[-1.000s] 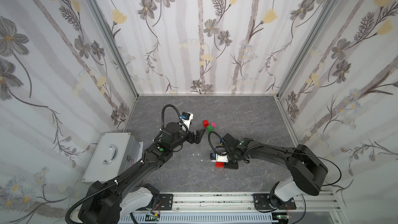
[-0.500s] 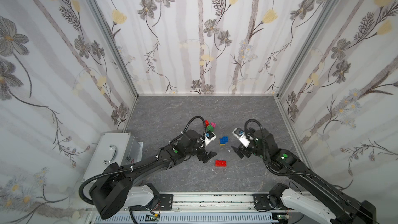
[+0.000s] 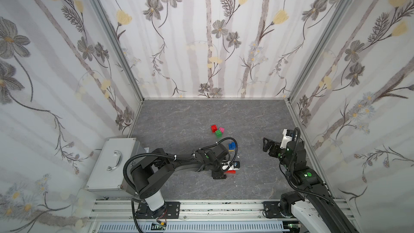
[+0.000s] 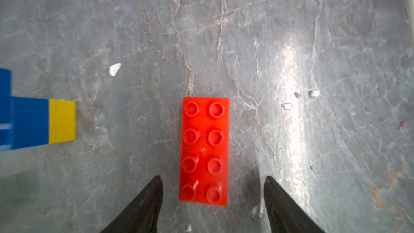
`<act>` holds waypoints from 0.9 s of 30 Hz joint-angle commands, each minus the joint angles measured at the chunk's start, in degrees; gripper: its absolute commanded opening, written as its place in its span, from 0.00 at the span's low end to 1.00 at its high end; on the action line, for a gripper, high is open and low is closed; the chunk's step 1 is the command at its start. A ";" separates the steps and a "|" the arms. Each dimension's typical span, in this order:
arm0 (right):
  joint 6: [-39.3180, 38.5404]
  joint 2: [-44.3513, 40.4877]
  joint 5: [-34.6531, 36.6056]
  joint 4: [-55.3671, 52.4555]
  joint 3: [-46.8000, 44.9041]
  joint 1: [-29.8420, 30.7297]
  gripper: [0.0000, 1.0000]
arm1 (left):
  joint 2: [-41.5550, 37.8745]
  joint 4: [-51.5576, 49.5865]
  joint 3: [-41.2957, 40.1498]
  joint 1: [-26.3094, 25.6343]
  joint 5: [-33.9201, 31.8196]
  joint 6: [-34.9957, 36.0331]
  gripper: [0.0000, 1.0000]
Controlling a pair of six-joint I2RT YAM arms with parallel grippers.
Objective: Assemble the number 4 with lego
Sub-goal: Pick up the lego brick from the center of the board.
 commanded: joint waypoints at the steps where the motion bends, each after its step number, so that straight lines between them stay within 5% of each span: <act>1: 2.35 3.21 -4.33 1.70 1.26 -0.06 1.00 | 1.46 0.41 1.31 0.22 -0.42 2.90 0.71; 4: 2.09 5.73 -6.63 2.10 1.67 -0.08 1.00 | 2.65 -0.46 2.37 0.24 0.51 2.45 0.69; 17: 0.42 6.87 -13.76 5.51 0.64 -0.05 1.00 | 4.65 0.57 2.34 1.39 1.09 -0.25 0.29; 22: -0.68 7.14 -17.97 7.94 -0.17 0.08 1.00 | 0.85 5.28 0.76 4.72 1.03 -2.61 0.14; 27: 0.74 12.99 -23.96 7.68 2.75 0.14 1.00 | -4.70 1.99 4.29 12.88 7.23 -2.12 0.12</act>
